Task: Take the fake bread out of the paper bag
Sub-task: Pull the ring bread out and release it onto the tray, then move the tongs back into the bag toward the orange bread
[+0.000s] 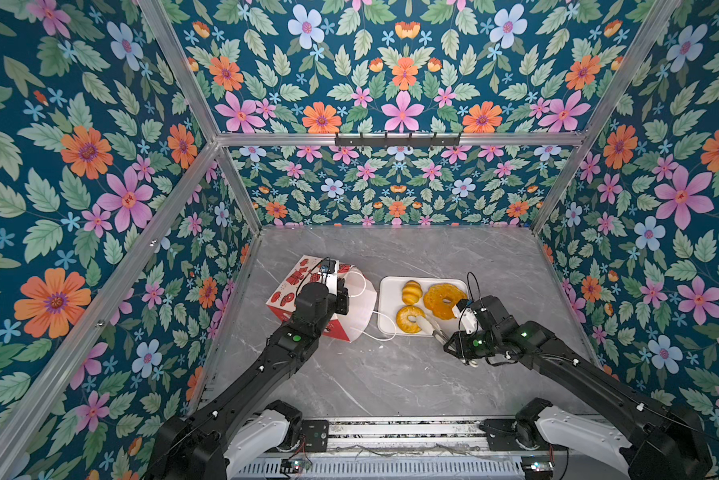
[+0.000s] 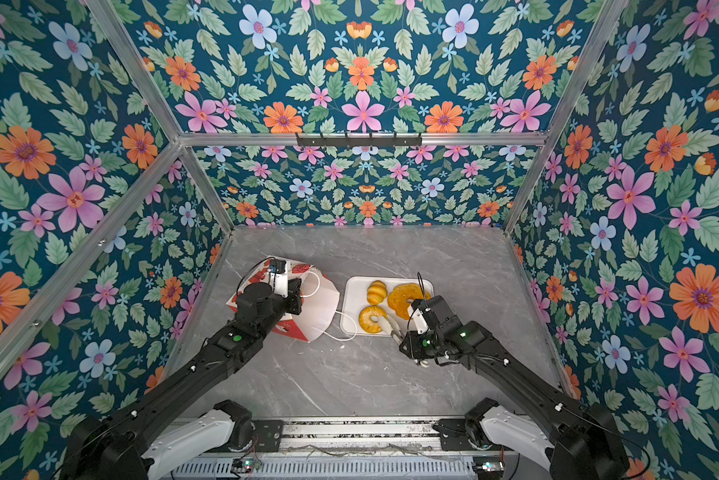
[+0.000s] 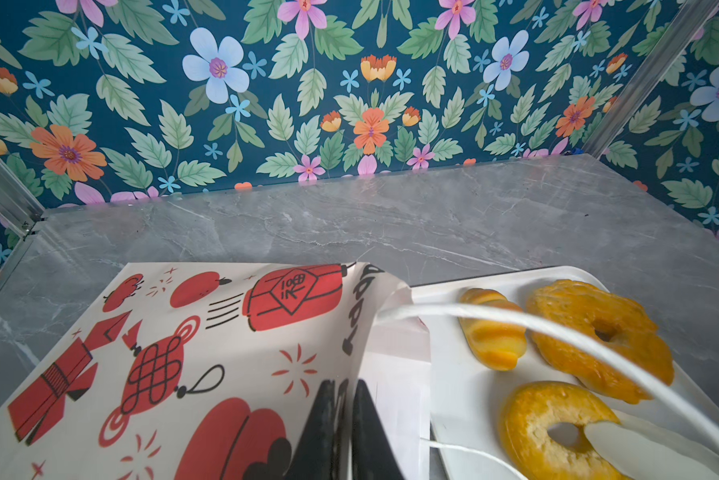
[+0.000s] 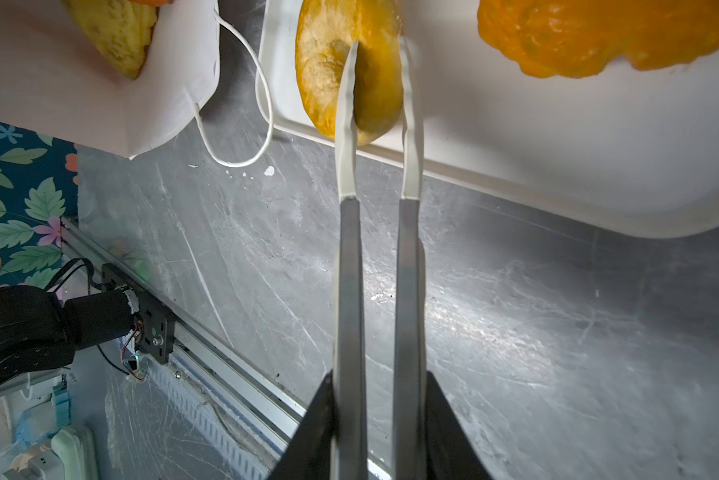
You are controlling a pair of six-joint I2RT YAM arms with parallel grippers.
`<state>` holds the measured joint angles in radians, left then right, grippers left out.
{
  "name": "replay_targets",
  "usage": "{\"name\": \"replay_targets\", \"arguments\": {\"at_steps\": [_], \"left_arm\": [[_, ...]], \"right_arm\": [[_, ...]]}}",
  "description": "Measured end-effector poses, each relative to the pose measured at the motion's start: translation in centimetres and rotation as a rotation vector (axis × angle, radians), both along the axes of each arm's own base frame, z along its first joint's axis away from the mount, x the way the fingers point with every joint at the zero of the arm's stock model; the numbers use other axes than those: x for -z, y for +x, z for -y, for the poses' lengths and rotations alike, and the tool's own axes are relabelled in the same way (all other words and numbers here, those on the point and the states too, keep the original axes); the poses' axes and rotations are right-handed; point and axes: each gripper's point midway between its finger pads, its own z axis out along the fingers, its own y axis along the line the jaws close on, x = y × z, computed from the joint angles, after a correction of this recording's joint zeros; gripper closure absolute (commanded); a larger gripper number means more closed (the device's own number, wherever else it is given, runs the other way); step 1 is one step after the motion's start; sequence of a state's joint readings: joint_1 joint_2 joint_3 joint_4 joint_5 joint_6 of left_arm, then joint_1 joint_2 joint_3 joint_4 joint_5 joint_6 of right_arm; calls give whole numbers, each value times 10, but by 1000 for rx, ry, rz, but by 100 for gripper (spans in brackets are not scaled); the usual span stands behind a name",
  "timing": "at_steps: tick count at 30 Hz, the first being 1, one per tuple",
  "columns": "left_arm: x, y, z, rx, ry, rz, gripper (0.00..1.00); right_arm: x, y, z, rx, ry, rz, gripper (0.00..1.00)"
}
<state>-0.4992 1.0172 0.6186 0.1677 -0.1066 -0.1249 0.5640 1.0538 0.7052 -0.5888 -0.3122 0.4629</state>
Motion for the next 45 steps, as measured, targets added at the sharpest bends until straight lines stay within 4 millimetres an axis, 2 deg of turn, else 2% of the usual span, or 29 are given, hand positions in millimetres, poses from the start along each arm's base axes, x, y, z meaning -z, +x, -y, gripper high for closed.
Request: {"name": "replay_targets", "arguments": {"at_steps": [3,14,21,25,28,34,39,42,45], "left_arm": [[-1,0,0,-1,-4,2,88],[2,2,1,0,-2,-3,88],[-2,3,2,0,-5,3,88],[-3,3,2,0,-5,5,88],[-2,3,3,8,-4,4,88],[0,-2,9,55,-2,-11,89],[1,-5,15,97,12,-23,92],[6,-9,19,127,33,-39,93],[17,-17,24,165,36,-61,95]], "right_arm": [[0,2,5,14,-24,11,62],[-13,2,11,31,-31,52,58],[-52,6,10,26,27,175,60],[-71,7,2,-10,75,212,60],[-73,5,-17,-70,121,204,60],[-68,5,-82,-244,185,163,60],[-51,15,-127,-306,241,129,59],[-40,21,-143,-321,269,111,59],[-28,27,-151,-307,281,91,58]]}}
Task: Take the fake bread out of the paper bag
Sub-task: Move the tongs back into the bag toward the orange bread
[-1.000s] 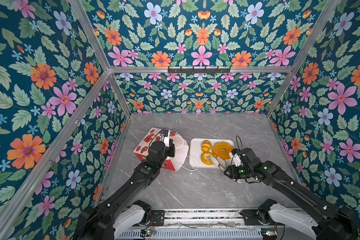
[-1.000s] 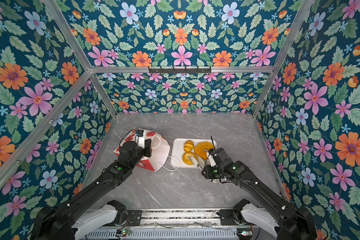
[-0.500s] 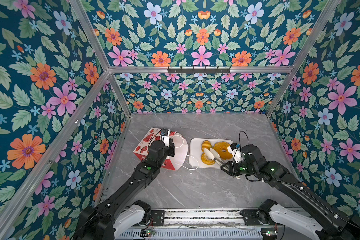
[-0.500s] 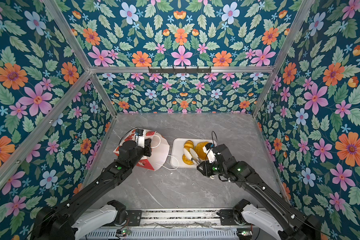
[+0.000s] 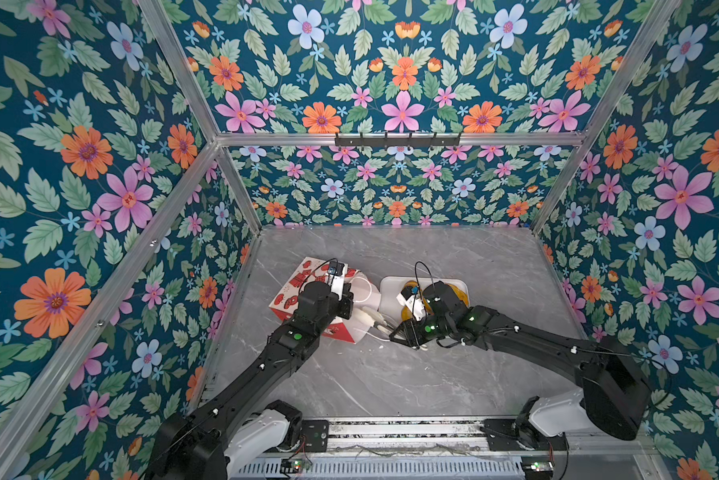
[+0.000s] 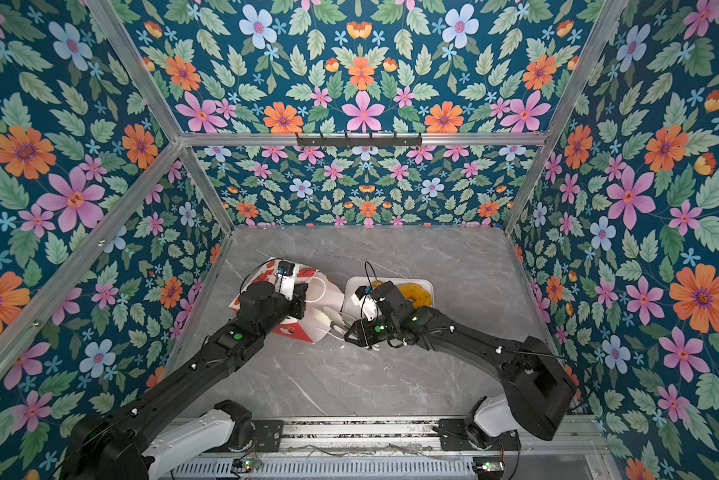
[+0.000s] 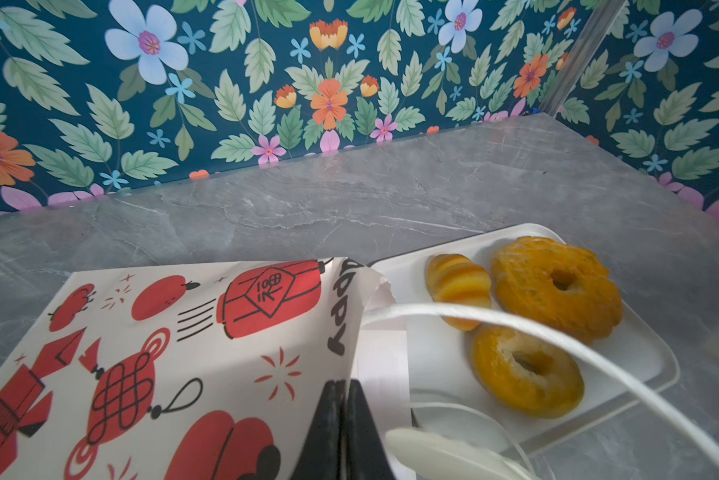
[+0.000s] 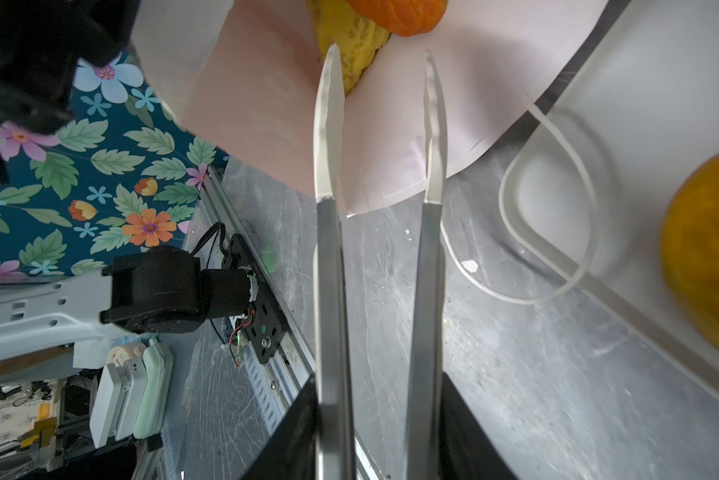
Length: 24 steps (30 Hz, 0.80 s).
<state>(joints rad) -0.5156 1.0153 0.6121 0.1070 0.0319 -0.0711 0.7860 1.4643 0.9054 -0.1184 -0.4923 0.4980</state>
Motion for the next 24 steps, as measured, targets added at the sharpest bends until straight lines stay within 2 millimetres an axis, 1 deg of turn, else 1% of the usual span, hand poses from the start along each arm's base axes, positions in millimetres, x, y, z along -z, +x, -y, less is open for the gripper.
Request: {"name": "replay_targets", "arguments": {"at_steps": [2,4,10,14,17,20,24], "left_arm": [[7,-7,1,20,-1,-12,95],[9,-13,1,36,-10,-16,95],[-5,-25,1,57,-62,-2,95],[-11,-28,3,64,-89,-9,94],[-11,-28,5,74,-92,-17,94],[-9,-28,7,80,-90,-26,94],[-8,-28,7,86,-91,-29,94]], "right_arm": [[3,3,-3,11,11,-9,57],[3,7,-7,11,24,3,57],[1,18,-20,5,46,26,56],[10,22,-26,-5,33,18,55],[14,24,-30,-15,26,22,55],[13,24,-34,-25,37,25,55],[4,18,-47,-61,59,49,54]]}}
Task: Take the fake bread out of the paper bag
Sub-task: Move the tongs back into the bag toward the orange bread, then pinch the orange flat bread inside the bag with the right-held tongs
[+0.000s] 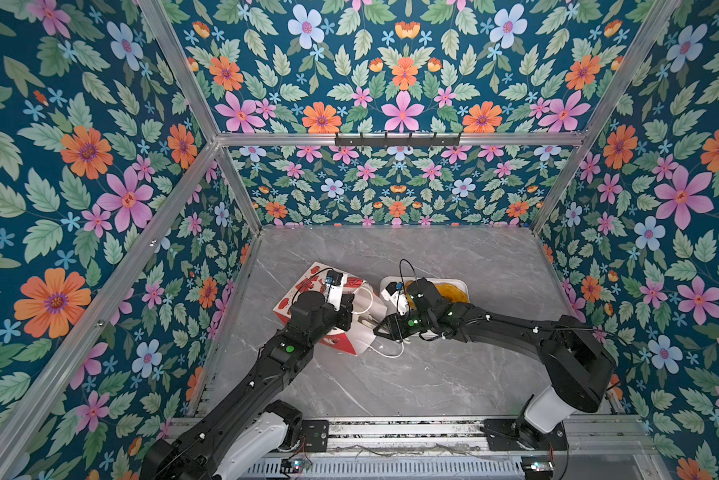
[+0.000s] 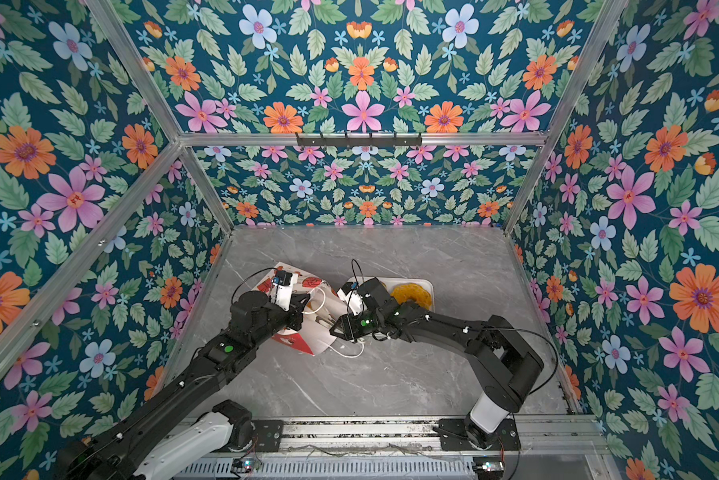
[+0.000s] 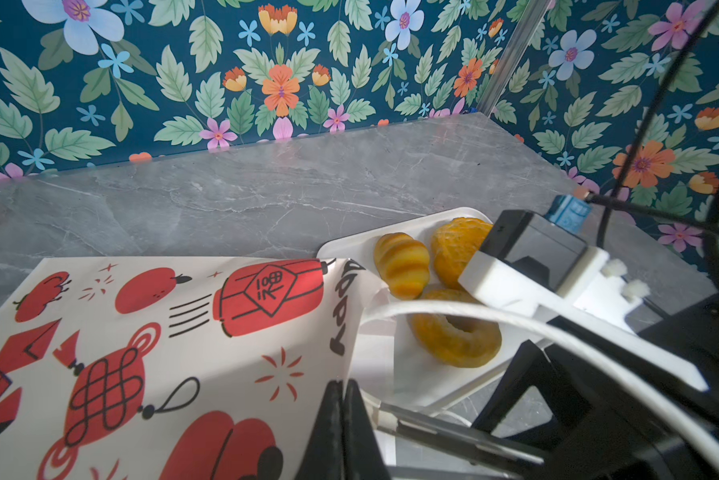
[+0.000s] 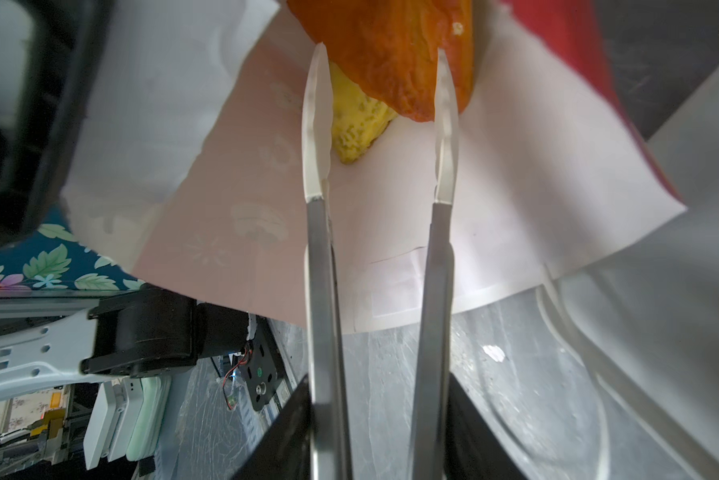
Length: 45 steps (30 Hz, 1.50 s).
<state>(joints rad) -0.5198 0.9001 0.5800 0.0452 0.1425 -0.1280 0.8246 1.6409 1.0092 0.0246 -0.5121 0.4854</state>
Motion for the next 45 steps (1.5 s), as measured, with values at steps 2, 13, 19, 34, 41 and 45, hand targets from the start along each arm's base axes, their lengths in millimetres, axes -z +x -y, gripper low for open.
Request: {"name": "replay_targets", "arguments": {"at_steps": [2,13,19,34,41,45], "left_arm": [[1,0,1,4,-1,-2,94],[0,-4,-1,7,-9,5,94],[0,-4,-1,6,-9,5,94],[-2,-3,-1,3,-10,9,94],[-1,-3,-1,5,-10,6,94],[0,-3,0,7,-9,3,94]], "right_arm": [[-2,0,-9,-23,4,18,54],[13,11,-18,-29,-57,51,53],[5,13,-13,-12,-62,73,53],[11,19,-6,0,-129,109,50],[21,24,-4,16,-166,107,50],[24,26,-5,22,-177,107,52]]}}
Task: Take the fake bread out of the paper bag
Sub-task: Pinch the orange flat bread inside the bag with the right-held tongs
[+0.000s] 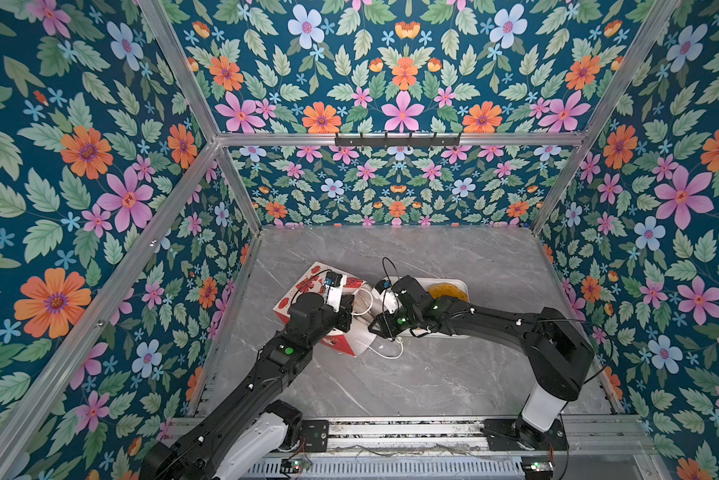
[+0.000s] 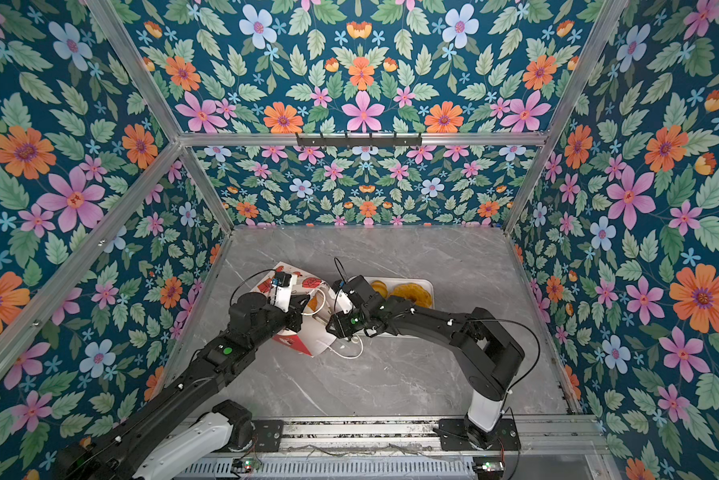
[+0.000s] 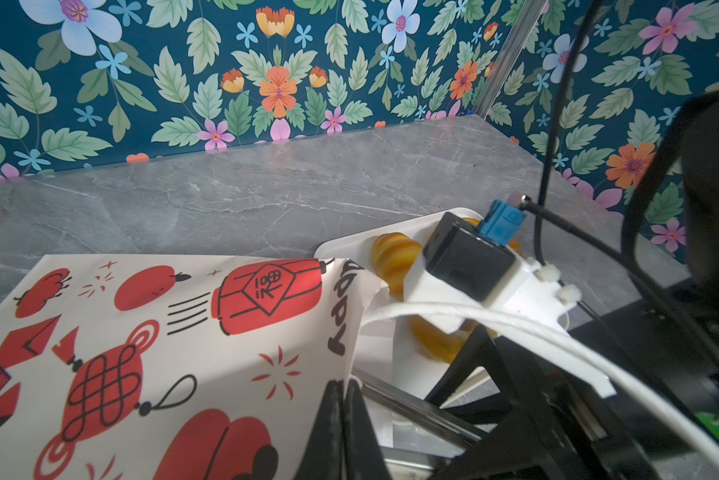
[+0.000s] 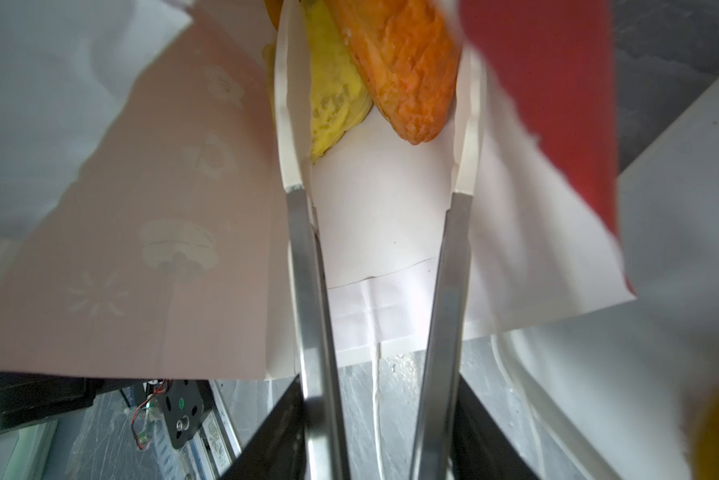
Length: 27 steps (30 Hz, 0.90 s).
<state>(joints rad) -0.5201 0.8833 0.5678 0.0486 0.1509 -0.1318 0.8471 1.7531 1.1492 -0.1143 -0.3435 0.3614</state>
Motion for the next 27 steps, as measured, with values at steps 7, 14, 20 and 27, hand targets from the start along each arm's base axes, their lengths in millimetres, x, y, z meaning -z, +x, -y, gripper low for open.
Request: {"name": "replay_targets", "arguments": {"at_steps": [7,14,20,27], "left_arm": [[0,0,0,-2,-1,1,94],[-7,10,-2,-52,-32,8,94],[-16,24,-7,-123,-70,32,94],[-12,35,-11,-190,-93,21,94]], "right_arm": [[-2,1,2,13,-7,6,62],[-19,-8,14,13,-2,21,68],[-38,-24,38,15,-9,60,71],[-50,-41,72,51,-42,91,73]]}}
